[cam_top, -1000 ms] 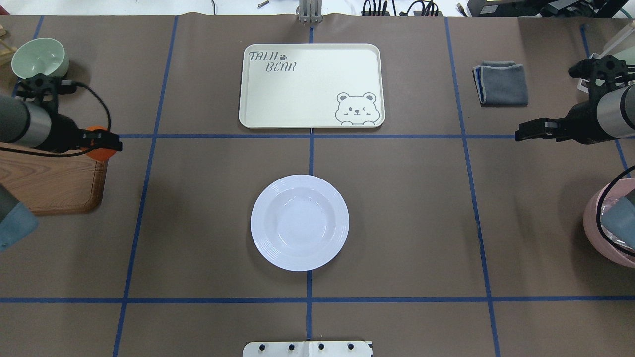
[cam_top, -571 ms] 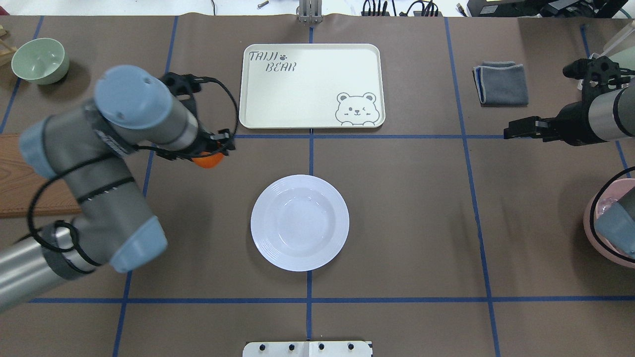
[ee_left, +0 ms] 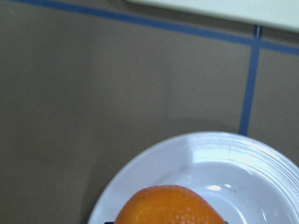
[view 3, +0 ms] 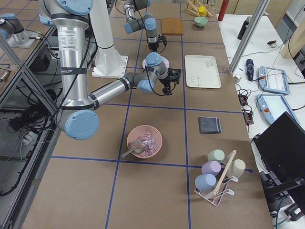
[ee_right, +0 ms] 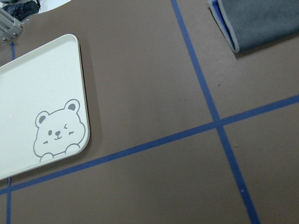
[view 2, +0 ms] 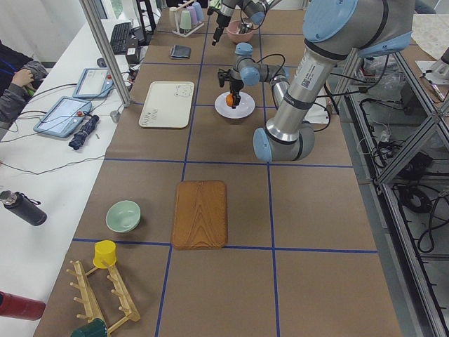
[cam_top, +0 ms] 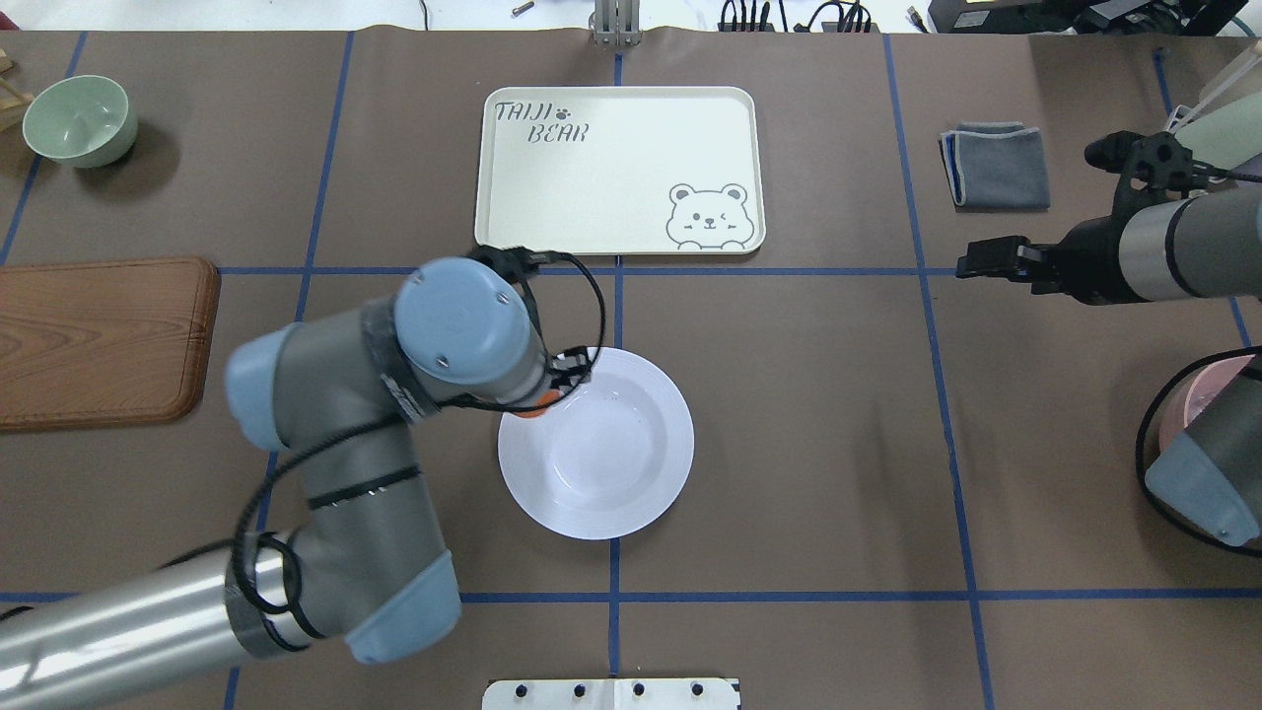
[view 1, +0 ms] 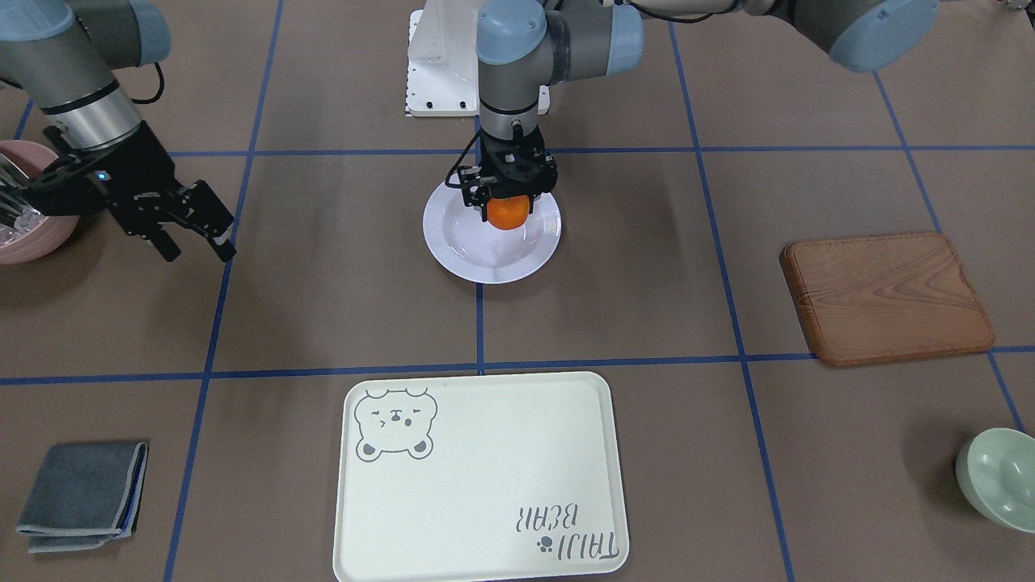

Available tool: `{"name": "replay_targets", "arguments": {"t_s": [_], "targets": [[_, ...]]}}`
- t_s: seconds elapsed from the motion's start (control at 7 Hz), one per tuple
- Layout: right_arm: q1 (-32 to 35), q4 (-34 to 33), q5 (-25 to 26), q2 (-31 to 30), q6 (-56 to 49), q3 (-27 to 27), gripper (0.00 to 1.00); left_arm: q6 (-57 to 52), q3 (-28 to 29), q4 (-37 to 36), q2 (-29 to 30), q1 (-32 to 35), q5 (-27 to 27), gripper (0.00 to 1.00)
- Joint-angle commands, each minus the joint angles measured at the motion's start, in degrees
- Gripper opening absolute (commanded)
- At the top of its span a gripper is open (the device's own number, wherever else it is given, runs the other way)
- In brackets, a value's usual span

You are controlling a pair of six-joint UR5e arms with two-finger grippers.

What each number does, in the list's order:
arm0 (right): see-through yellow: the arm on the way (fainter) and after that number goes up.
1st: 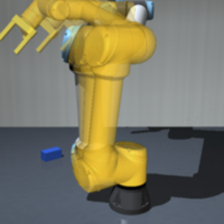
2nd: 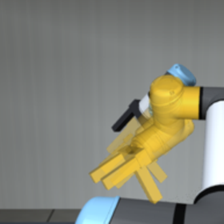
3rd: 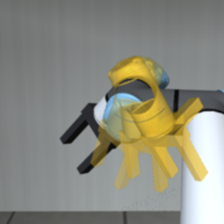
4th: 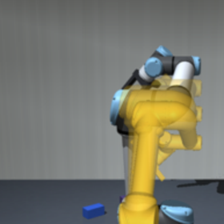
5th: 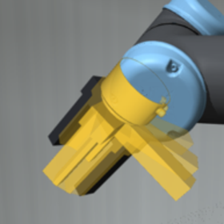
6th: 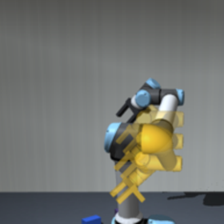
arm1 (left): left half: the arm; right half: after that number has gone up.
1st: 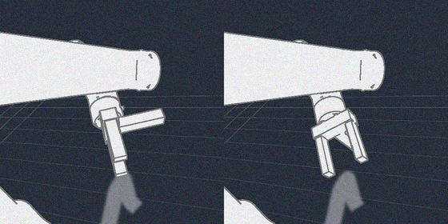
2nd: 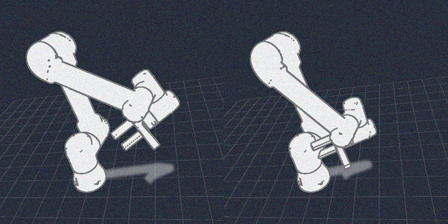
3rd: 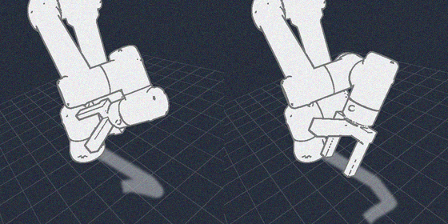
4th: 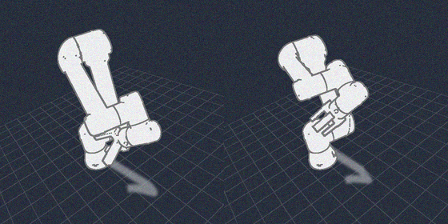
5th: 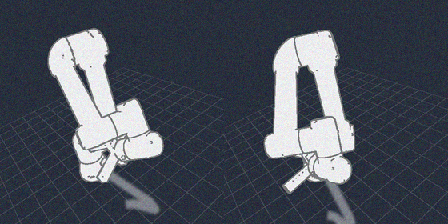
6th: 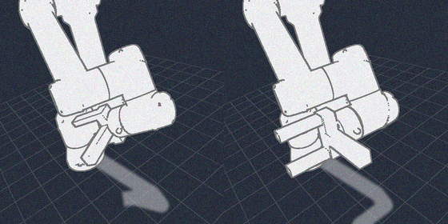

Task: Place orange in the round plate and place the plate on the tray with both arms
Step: 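Set the orange on the white plate with the left gripper while the right arm approaches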

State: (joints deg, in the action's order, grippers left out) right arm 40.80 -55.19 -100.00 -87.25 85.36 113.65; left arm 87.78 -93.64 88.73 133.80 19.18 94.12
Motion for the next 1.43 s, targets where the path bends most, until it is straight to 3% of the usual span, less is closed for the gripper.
{"name": "replay_targets", "arguments": {"t_s": [0.0,0.14,0.29,0.71,1.0,1.14,1.29], "targets": [[-6.4,0.0,7.1,1.2,7.1,1.4,0.98,0.2,3.5,2.9,1.2,-1.4,-1.2,0.28],[-7.0,0.0,7.2,1.2,7.4,2.4,0.99,0.1,3.5,2.9,1.4,-1.3,-1.3,0.70],[-7.8,0.1,7.5,1.2,8.3,2.5,0.99,-0.4,3.5,2.9,1.3,-1.3,-1.4,0.98],[-17.0,0.1,19.4,3.7,20.1,2.5,0.97,-1.6,0.3,2.2,0.9,1.0,-1.8,0.98],[-21.6,0.1,21.3,5.6,28.3,2.5,0.98,-15.4,-7.6,0.1,-6.6,12.5,9.8,0.98],[-23.6,0.0,21.9,7.9,32.4,2.4,0.98,-23.1,-10.1,0.1,-11.1,19.6,16.1,0.98],[-26.0,0.0,25.6,8.4,36.2,2.2,0.98,-32.9,-10.2,0.3,-15.9,27.4,21.5,0.98]]}}
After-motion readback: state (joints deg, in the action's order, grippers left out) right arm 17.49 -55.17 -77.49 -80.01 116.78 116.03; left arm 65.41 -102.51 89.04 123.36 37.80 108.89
